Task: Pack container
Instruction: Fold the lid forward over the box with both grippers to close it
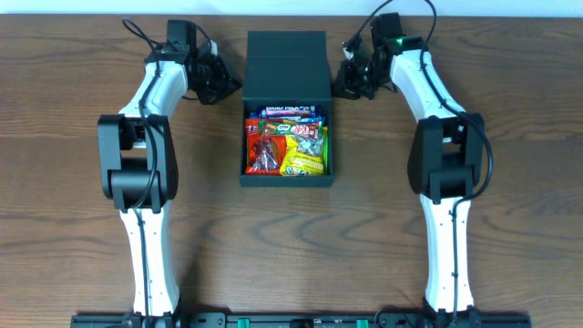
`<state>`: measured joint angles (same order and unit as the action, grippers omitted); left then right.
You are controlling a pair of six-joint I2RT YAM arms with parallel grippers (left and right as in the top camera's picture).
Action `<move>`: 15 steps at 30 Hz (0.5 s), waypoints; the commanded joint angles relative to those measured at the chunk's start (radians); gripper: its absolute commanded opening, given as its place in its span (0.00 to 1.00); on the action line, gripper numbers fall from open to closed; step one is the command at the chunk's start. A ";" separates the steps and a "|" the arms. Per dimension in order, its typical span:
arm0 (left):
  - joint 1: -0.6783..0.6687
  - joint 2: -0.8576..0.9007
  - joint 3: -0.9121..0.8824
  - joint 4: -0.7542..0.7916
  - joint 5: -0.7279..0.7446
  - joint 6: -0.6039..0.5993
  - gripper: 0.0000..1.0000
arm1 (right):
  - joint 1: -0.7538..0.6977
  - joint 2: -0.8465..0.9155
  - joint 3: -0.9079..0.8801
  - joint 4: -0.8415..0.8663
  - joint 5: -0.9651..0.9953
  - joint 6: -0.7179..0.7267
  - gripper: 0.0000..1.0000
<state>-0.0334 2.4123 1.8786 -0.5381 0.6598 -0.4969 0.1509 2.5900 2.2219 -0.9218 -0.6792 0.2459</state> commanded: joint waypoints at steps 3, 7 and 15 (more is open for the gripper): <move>-0.006 0.023 0.019 0.002 0.033 0.018 0.06 | 0.021 0.019 0.005 0.024 -0.060 0.011 0.01; -0.006 0.023 0.019 0.056 0.111 0.026 0.05 | 0.014 0.019 0.005 0.067 -0.158 -0.019 0.01; -0.006 0.023 0.042 0.139 0.252 0.031 0.05 | -0.013 0.018 0.009 0.081 -0.356 -0.177 0.01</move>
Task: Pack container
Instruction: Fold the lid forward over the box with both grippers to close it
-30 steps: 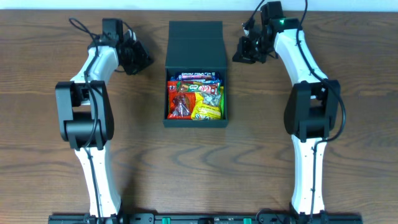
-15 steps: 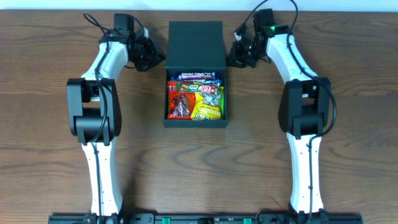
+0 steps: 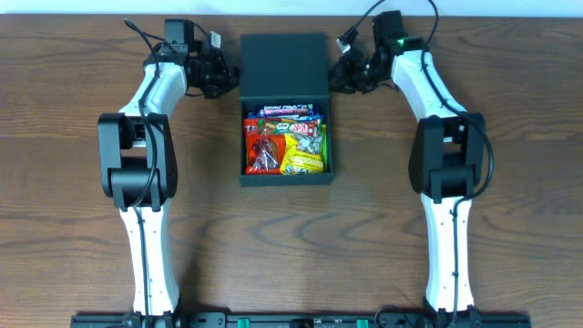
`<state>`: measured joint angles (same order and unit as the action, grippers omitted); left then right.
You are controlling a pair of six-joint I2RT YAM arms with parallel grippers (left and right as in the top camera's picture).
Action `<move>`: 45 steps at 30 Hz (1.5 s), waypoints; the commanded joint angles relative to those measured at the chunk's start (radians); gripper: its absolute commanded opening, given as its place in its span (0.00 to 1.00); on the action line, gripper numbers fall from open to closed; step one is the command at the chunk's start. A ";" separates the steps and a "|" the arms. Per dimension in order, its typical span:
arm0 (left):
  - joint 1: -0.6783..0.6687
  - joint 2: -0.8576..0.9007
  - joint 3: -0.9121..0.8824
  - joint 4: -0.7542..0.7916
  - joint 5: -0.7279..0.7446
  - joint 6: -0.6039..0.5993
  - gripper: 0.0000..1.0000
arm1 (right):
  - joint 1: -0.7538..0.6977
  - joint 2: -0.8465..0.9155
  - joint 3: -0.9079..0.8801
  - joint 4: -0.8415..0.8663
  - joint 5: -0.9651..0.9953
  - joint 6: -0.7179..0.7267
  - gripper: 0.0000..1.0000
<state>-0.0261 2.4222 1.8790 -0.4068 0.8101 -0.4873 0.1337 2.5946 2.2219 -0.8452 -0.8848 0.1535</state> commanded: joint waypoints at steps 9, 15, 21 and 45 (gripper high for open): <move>-0.014 -0.019 0.189 -0.098 0.134 0.145 0.06 | -0.013 -0.104 0.011 0.003 -0.139 -0.224 0.02; -0.020 -0.104 0.219 -0.198 0.133 0.280 0.06 | -0.013 -0.235 0.011 -0.043 -0.110 -0.334 0.02; -0.020 -0.235 0.219 -0.336 0.132 0.482 0.06 | -0.005 -0.345 0.011 -0.232 -0.097 -0.525 0.02; -0.018 -0.406 0.218 -0.830 -0.192 0.652 0.06 | 0.002 -0.447 0.011 -0.361 0.335 -0.486 0.01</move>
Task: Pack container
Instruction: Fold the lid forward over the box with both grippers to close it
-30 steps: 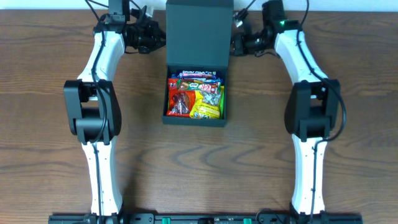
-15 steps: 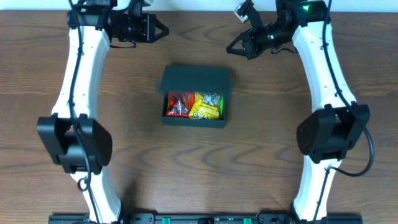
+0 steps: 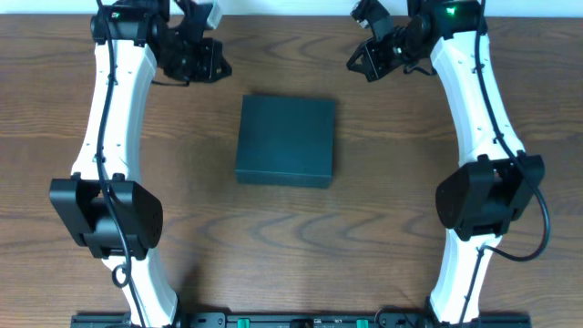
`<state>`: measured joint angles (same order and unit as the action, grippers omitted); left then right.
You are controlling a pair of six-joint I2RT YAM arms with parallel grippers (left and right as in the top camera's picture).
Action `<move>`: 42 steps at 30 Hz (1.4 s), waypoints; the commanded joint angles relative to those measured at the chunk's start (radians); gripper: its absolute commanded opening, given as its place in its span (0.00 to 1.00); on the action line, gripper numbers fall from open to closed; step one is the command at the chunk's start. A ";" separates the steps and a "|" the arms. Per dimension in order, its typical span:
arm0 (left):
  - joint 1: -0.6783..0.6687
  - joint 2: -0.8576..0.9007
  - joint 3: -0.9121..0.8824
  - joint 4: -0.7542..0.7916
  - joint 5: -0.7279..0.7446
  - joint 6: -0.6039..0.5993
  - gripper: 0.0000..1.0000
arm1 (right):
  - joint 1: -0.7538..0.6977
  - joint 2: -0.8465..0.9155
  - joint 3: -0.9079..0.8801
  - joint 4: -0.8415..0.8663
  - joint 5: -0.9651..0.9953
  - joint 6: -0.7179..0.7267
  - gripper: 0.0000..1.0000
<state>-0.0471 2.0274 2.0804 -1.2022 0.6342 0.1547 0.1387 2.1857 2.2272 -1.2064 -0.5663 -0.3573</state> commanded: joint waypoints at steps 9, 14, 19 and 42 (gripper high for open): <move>-0.035 -0.277 -0.019 -0.225 0.010 0.141 0.06 | 0.002 -0.256 -0.005 -0.229 0.009 -0.053 0.01; -0.047 -0.576 -0.285 -0.185 0.010 0.161 0.06 | 0.057 -0.425 -0.161 -0.279 0.009 -0.065 0.02; -0.047 -0.933 -0.608 -0.124 0.008 0.151 0.06 | 0.147 -0.692 -0.513 -0.169 0.010 -0.035 0.02; -0.047 -1.365 -0.984 -0.122 -0.043 -0.013 0.95 | 0.177 -1.513 -1.342 0.041 0.008 0.162 0.99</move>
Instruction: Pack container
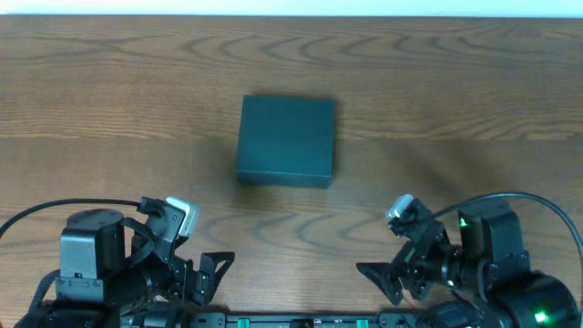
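A dark green box (286, 140) lies in the middle of the table with its lid down, so its contents are hidden. Both arms are folded back at the near edge, well away from the box. My left gripper (217, 273) sits at the lower left, fingers spread and holding nothing. My right gripper (375, 279) sits at the lower right, also open with nothing in it. Only the overhead view is given.
The brown wooden table (109, 91) carries nothing but the box. The arm bases and black cables fill the bottom corners of the view.
Both arms have drawn back from the far corners of the table to a folded pose at the near edge. The closed box has not moved.
The box first stood open with snack packets inside and its lid folded back, a gripper at each side of the lid. Then both grippers touched the lid's sides. Later the lid was down with the grippers raised clear, and now the arms are folded at the near edge.
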`<state>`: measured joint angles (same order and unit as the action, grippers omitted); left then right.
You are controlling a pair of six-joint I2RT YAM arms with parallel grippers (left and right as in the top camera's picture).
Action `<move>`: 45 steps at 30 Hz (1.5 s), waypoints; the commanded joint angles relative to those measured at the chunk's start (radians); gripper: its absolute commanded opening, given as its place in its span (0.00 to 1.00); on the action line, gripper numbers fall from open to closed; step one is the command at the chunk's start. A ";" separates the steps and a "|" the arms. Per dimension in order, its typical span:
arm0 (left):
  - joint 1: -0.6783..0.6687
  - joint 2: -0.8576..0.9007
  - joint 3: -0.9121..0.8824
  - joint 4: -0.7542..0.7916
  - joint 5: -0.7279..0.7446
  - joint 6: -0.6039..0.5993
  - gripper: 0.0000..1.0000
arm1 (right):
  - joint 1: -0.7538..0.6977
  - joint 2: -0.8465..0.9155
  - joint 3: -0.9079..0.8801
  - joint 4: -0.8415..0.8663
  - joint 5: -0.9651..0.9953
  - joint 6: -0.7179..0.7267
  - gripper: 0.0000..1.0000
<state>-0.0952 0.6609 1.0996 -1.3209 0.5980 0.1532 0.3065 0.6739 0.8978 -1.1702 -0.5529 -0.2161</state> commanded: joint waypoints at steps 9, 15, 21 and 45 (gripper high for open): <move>0.001 0.002 -0.003 -0.003 -0.006 -0.011 0.96 | 0.009 -0.002 -0.015 0.003 0.041 0.021 0.99; 0.004 -0.036 -0.003 -0.013 -0.128 0.007 0.95 | 0.009 -0.002 -0.015 0.003 0.042 0.021 0.99; 0.068 -0.195 -0.087 0.140 -0.291 0.007 0.95 | 0.009 -0.002 -0.015 0.003 0.041 0.021 0.99; 0.188 -0.633 -0.941 0.889 -0.591 -0.384 0.95 | 0.009 -0.002 -0.015 0.003 0.041 0.021 0.99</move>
<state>0.0891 0.0425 0.1925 -0.4583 0.0330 -0.1986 0.3065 0.6739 0.8860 -1.1667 -0.5144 -0.2066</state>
